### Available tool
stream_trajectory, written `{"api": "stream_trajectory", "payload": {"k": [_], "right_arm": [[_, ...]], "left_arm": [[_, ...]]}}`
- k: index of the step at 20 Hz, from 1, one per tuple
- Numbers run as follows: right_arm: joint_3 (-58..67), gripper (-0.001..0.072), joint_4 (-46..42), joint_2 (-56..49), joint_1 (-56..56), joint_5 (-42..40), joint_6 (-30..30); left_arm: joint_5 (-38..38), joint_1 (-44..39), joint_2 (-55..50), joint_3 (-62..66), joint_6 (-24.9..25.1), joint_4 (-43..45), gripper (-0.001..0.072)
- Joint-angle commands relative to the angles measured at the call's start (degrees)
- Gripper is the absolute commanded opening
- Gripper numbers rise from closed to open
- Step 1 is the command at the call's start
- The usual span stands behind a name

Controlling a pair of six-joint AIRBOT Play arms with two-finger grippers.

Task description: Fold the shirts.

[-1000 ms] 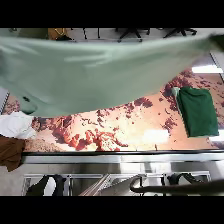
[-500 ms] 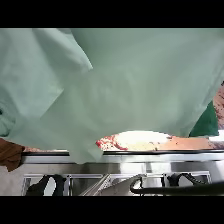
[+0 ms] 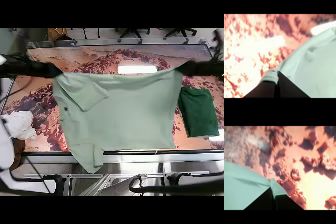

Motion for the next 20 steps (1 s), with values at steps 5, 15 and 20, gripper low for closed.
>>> {"api": "stream_trajectory", "payload": {"k": [5, 15, 20], "right_arm": [[-2.91, 0.0018, 0.92, -18.23, 3.85, -13.29, -1.38], [-2.93, 0.0019, -9.29, -17.49, 3.72, -12.22, 1.73], [-2.93, 0.0019, -9.27, -18.45, 3.72, -12.20, 1.73]], "left_arm": [[9.57, 1.38, -23.30, 4.39, -1.57, 2.36, 0.0017], [0.81, 2.29, -27.12, 14.49, -2.05, 6.75, 0.0017], [-1.07, 2.27, -27.17, 13.70, -3.63, 10.54, 0.0018]]}}
